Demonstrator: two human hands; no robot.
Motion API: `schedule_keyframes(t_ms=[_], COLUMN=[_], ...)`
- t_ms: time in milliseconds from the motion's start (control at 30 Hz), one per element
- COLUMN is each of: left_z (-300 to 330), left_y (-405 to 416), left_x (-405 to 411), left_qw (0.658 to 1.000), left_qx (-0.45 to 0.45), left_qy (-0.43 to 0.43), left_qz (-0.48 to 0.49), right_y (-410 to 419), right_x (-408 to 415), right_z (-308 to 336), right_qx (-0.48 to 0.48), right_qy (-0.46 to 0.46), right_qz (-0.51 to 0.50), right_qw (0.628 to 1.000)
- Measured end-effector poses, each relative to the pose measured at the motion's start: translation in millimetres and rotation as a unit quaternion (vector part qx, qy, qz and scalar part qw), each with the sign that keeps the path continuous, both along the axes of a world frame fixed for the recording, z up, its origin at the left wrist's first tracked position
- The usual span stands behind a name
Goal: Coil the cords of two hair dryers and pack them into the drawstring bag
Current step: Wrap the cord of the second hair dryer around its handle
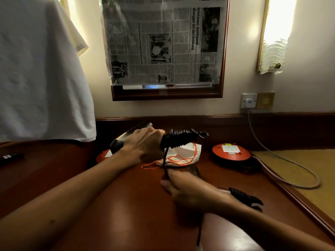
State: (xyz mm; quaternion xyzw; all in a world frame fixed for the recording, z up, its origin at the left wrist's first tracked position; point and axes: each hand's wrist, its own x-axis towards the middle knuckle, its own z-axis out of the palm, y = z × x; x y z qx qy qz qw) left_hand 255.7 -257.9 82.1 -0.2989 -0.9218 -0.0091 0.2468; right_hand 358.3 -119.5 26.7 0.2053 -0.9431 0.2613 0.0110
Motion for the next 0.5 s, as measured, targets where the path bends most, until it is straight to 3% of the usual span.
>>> schedule_keyframes(t_ms=[167,300,500], left_z=[-10,-19,-9], left_y=[4,7,-8], left_x=[6,16,12], left_qw=[0.996,0.991,0.995], left_qx=[-0.090,-0.129,-0.052], left_qy=[0.000,0.030,0.018], left_qz=[-0.011,-0.036,-0.079], right_y=[11,42,66], right_x=[8,-37,-86], right_z=[70,100,63], right_qx=[0.057,-0.033,-0.154], right_qy=[0.116,0.173,-0.052], right_qz=[-0.025,-0.071,-0.031], right_qw=[0.991,0.982,0.986])
